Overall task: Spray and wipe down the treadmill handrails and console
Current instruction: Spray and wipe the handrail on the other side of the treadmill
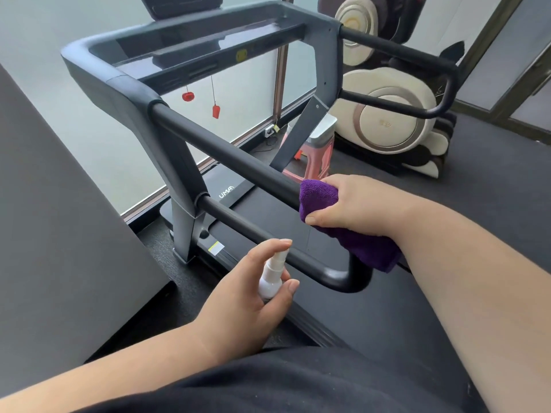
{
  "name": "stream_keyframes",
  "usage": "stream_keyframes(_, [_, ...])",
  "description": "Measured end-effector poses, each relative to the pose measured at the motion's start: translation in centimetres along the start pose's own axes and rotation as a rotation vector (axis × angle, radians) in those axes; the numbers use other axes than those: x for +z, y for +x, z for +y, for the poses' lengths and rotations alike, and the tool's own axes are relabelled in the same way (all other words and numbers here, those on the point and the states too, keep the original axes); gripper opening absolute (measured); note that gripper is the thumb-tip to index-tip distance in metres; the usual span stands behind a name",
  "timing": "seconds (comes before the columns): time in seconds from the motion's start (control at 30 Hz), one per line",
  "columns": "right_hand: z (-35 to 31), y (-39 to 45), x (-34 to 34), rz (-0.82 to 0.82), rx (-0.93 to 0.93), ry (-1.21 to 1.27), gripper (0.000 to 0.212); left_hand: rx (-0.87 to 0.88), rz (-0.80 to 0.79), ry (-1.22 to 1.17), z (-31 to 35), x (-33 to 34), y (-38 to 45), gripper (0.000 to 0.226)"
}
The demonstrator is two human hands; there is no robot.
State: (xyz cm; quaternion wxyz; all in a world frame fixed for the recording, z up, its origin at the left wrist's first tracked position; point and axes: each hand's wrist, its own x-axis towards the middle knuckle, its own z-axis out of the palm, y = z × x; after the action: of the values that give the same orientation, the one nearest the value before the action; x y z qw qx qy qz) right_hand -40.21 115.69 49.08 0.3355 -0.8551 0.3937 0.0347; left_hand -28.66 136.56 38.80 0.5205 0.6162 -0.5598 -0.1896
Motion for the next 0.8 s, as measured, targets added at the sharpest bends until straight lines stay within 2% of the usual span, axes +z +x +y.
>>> stream_keyframes(0.13, [3.1, -2.4, 1.4, 0.152, -0.060, 0.156, 0.043, -0.012, 0.013, 0.019, 1.1, 1.7, -0.9, 0.051])
stream_keyframes(0.27, [7.0, -4.0, 4.9, 0.384, -0.145, 0.377, 0.062, -0.014, 0.023, 0.051, 2.0, 2.9, -1.7, 0.051])
stream_keyframes(0.33, [9.1, -4.9, 7.1, 0.439, -0.169, 0.497, 0.068, -0.025, 0.026, 0.061, 2.5, 3.4, -2.1, 0.050])
stream_keyframes(0.47, [12.4, -6.2, 10.4, 0.463, -0.136, 0.536, 0.076, -0.035, 0.036, 0.087, 3.2, 4.0, -2.7, 0.050])
stream_keyframes(0.63, [15.0, -7.0, 11.9, 0.428, -0.085, 0.564, 0.069, -0.032, 0.060, 0.139, 3.8, 4.0, -3.3, 0.051])
stream_keyframes(0.7, [14.1, -7.3, 10.8, 0.521, -0.143, 0.628, 0.065, -0.041, 0.066, 0.155, 3.8, 4.0, -3.5, 0.050])
stream_keyframes(0.8, [10.8, -7.3, 7.8, 0.727, -0.350, 0.659, 0.059, -0.049, 0.076, 0.173, 3.9, 4.2, -3.7, 0.050])
